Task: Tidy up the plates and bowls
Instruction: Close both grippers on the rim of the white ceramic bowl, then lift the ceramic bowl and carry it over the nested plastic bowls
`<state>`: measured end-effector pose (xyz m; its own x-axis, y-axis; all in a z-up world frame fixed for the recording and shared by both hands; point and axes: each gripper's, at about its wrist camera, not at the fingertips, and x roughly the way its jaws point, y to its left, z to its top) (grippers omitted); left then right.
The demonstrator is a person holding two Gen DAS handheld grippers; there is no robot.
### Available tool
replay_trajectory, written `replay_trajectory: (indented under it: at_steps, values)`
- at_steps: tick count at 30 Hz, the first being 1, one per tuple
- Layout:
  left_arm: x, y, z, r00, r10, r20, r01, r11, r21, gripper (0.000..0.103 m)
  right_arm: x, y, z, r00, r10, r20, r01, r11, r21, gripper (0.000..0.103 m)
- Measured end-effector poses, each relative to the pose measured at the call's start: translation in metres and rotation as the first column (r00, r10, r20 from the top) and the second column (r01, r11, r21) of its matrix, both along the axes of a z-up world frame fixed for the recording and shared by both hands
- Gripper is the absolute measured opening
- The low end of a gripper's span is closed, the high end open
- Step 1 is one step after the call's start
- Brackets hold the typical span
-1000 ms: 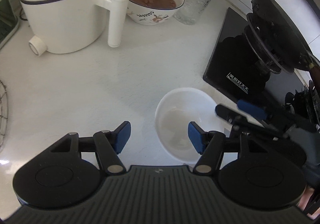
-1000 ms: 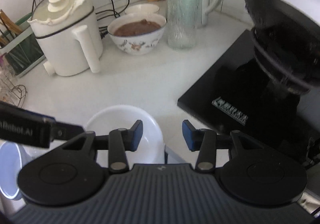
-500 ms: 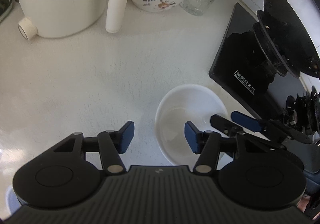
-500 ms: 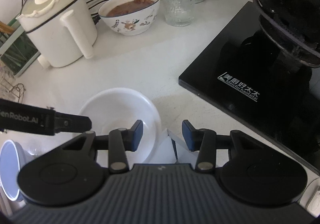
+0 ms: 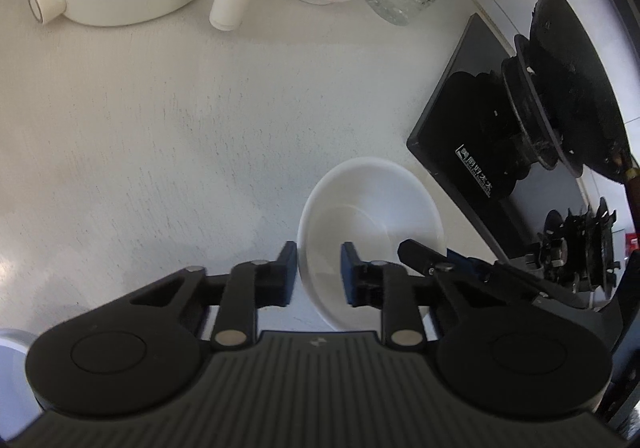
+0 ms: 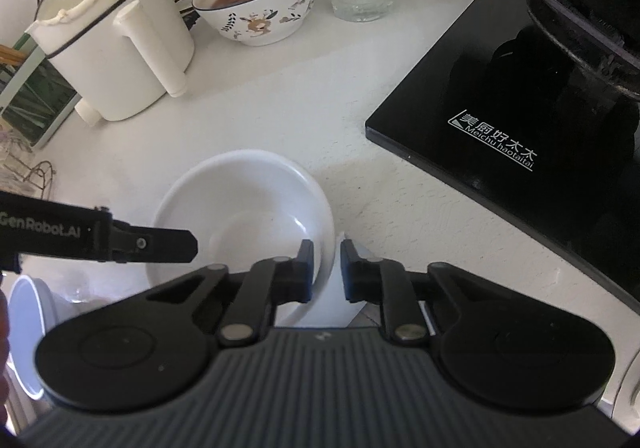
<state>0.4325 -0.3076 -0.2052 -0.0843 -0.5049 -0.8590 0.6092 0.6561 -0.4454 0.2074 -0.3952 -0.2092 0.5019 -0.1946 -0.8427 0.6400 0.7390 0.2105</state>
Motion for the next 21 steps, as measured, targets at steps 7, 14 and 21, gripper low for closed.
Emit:
replay_trajectory:
  at_steps: [7, 14, 21]
  values:
    - [0.000, 0.006, 0.003, 1.000, 0.011, -0.013, -0.011, 1.000, -0.006, 0.020, -0.002, 0.000, 0.002, 1.000, -0.001, 0.012, 0.000, 1.000, 0.014, 0.013]
    - [-0.001, 0.012, 0.018, 1.000, 0.024, 0.001, -0.024, 1.000, -0.006, 0.020, -0.006, 0.003, 0.016, 0.999, 0.003, 0.048, -0.005, 0.999, 0.036, 0.013]
    - [0.000, 0.029, 0.036, 0.997, 0.072, 0.011, -0.072, 0.997, -0.008, 0.020, 0.002, 0.015, 0.035, 0.998, 0.028, 0.064, -0.030, 0.999, 0.026, 0.013]
